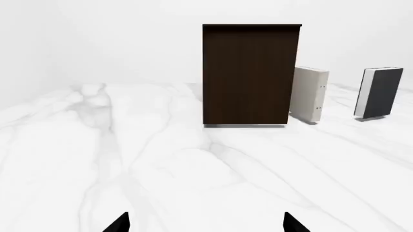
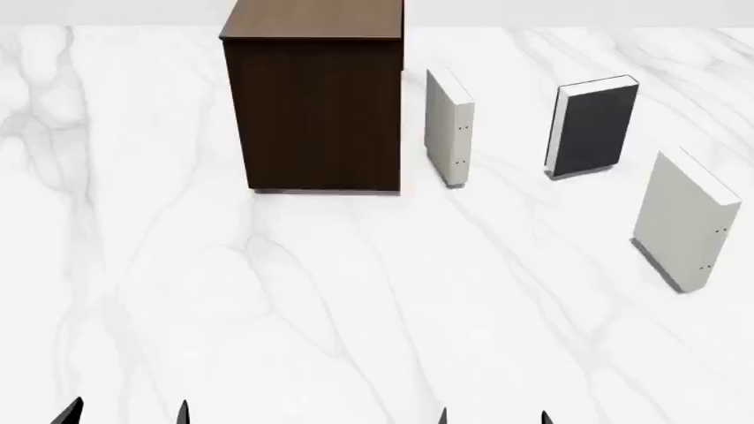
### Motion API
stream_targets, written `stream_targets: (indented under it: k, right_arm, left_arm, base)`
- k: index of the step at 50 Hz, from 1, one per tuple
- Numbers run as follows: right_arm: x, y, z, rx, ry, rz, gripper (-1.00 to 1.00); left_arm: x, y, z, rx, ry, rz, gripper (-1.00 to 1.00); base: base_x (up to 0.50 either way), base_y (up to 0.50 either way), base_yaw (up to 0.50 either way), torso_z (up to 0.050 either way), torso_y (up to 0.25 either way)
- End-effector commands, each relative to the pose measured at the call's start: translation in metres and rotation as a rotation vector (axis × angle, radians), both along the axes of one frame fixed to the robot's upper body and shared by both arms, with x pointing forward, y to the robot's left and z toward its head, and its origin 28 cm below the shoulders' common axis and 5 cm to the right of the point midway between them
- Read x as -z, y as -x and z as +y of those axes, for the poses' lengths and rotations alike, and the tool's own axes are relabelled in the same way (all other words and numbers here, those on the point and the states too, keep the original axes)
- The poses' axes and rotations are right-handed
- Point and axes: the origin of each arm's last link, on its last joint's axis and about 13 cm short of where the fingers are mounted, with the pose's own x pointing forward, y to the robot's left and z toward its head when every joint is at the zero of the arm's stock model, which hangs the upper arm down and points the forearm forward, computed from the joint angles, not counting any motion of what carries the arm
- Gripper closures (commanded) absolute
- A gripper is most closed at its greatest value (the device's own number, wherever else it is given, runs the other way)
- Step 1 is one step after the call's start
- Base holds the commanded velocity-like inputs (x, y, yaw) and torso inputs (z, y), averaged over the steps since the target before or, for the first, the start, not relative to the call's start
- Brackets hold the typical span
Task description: Pick up the book in the middle and place it on the cabinet shelf.
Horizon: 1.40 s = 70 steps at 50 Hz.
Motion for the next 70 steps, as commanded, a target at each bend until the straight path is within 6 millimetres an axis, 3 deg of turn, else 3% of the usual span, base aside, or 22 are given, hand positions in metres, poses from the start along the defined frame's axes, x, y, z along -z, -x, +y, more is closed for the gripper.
stream_targets:
  k: [1, 40, 41, 43, 46, 49, 51, 58, 70]
  right_arm:
    - [0.0, 0.0, 0.0, 0.0, 0.001, 0.002, -1.0]
    - [0.002, 0.0, 0.001, 0.004, 0.006, 0.003, -1.0]
    - [0.0, 0.0, 0.0, 0.007, 0.008, -0.017, -1.0]
    - [-0.018, 0.001, 0.0, 0.019, -0.009, -0.23, -1.0]
    - [-0.052, 0.011, -0.001, 0.035, 0.006, -0.613, -1.0]
    - [-0.063, 0.016, -0.002, 0.035, -0.006, -0.74, -1.0]
    - [-0.066, 0.018, -0.002, 0.032, -0.035, -0.764, -1.0]
    - [-0.071, 0.019, -0.003, 0.041, -0.017, -0.813, -1.0]
    - [-0.068, 0.017, 0.0, -0.009, -0.018, -0.756, -1.0]
  left_arm:
    - [0.0, 0.0, 0.0, 0.001, -0.001, 0.0, -1.0]
    - [-0.002, 0.001, -0.001, 0.002, -0.006, -0.008, -1.0]
    - [-0.004, 0.001, 0.0, -0.013, 0.002, -0.041, -1.0]
    - [-0.019, 0.0, 0.002, -0.061, -0.025, -0.22, -1.0]
    - [-0.055, 0.008, 0.005, -0.135, -0.095, -0.601, -1.0]
    - [-0.067, 0.013, 0.006, -0.162, -0.109, -0.732, -1.0]
    - [-0.075, 0.018, 0.006, -0.179, -0.1, -0.79, -1.0]
    - [-0.076, 0.018, 0.006, -0.179, -0.116, -0.801, -1.0]
    - [-0.074, 0.018, 0.005, -0.161, -0.118, -0.785, -1.0]
  base:
    - [0.0, 0.0, 0.0, 0.0, 0.0]
    - [0.0, 0.0, 0.0, 0.0, 0.0]
    - [0.0, 0.0, 0.0, 0.0, 0.0]
    - [0.0, 0.0, 0.0, 0.0, 0.0]
    - [0.0, 0.0, 0.0, 0.0, 0.0]
    - [0.0, 0.0, 0.0, 0.0, 0.0]
    - [0.0, 0.0, 0.0, 0.0, 0.0]
    - [0.0, 0.0, 0.0, 0.0, 0.0]
    - [0.33, 0.0, 0.0, 0.0, 0.0]
